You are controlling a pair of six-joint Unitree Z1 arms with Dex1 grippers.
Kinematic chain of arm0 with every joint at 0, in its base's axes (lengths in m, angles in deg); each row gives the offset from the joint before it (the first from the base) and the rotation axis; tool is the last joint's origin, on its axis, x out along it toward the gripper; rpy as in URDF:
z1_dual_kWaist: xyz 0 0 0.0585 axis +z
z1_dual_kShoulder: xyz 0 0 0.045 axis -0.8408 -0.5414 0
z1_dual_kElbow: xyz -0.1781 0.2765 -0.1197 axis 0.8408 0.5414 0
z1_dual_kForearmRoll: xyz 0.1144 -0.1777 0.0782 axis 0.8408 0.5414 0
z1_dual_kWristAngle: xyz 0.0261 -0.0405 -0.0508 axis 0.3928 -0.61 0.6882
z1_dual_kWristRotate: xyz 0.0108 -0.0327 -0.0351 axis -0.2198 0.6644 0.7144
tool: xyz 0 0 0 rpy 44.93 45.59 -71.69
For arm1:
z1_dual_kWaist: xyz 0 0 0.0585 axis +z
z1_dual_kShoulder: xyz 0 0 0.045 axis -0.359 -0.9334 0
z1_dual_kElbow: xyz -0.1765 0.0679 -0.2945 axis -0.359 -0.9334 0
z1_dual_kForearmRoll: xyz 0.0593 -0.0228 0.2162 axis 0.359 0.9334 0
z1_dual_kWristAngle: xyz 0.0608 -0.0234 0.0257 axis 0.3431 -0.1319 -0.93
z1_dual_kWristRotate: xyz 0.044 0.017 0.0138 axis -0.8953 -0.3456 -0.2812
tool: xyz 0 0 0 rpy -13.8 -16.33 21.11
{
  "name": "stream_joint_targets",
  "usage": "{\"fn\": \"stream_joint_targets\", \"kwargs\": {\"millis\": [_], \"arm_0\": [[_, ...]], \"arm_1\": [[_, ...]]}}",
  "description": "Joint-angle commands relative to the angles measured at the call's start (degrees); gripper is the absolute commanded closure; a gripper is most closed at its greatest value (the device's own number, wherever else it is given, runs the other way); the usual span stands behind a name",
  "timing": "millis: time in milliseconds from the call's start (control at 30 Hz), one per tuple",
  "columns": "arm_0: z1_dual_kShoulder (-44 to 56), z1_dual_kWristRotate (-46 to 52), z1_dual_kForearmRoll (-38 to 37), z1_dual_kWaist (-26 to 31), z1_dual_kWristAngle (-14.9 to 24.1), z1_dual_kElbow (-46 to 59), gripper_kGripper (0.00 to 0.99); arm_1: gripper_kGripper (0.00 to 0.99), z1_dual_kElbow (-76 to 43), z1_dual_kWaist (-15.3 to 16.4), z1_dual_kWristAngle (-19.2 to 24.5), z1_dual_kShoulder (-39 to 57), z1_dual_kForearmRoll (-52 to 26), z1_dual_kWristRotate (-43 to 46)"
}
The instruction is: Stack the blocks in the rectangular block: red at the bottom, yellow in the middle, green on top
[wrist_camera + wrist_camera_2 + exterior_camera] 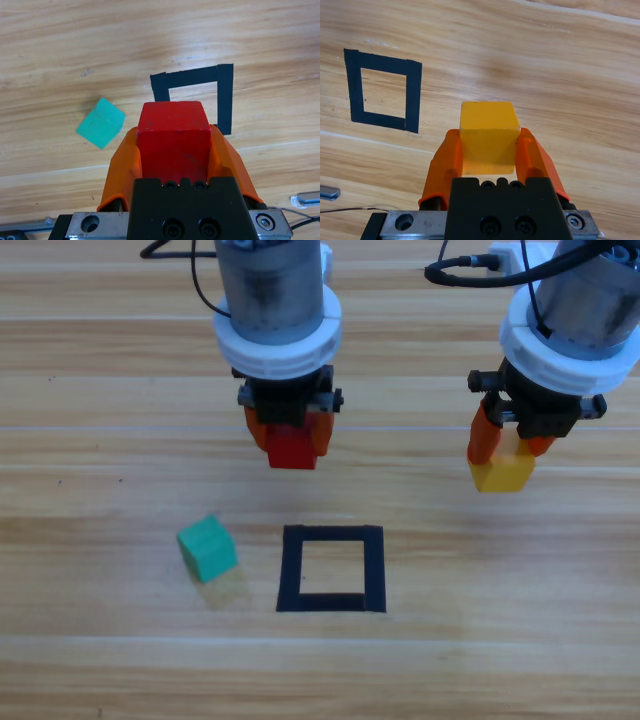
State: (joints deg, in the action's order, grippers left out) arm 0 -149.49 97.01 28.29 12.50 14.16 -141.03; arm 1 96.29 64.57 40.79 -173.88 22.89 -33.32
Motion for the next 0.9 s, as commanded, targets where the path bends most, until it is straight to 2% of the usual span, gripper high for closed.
{"fn": "stream_joint_targets", "kwargs": {"millis": [33,267,600,900], "arm_0": [[-4.6,2.4,0.1,-2.1,-1.3,1.0,0.990],[-7.1,8.0,0.1,-5.1,-1.5,1.8,0.990],[-9.0,10.4,-0.7,-6.3,-1.6,3.3,0.990],[-7.4,11.8,-6.1,-6.9,-1.6,8.7,0.990]], "arm_1": [[0.990,-1.5,1.5,-0.6,-1.3,0.5,-0.1],[0.990,-1.5,1.5,-0.6,-1.4,0.5,-0.1],[0.990,-1.5,1.5,-0.6,-1.5,0.5,0.3],[0.990,-1.4,1.5,-0.4,-1.5,0.5,0.5]]}}
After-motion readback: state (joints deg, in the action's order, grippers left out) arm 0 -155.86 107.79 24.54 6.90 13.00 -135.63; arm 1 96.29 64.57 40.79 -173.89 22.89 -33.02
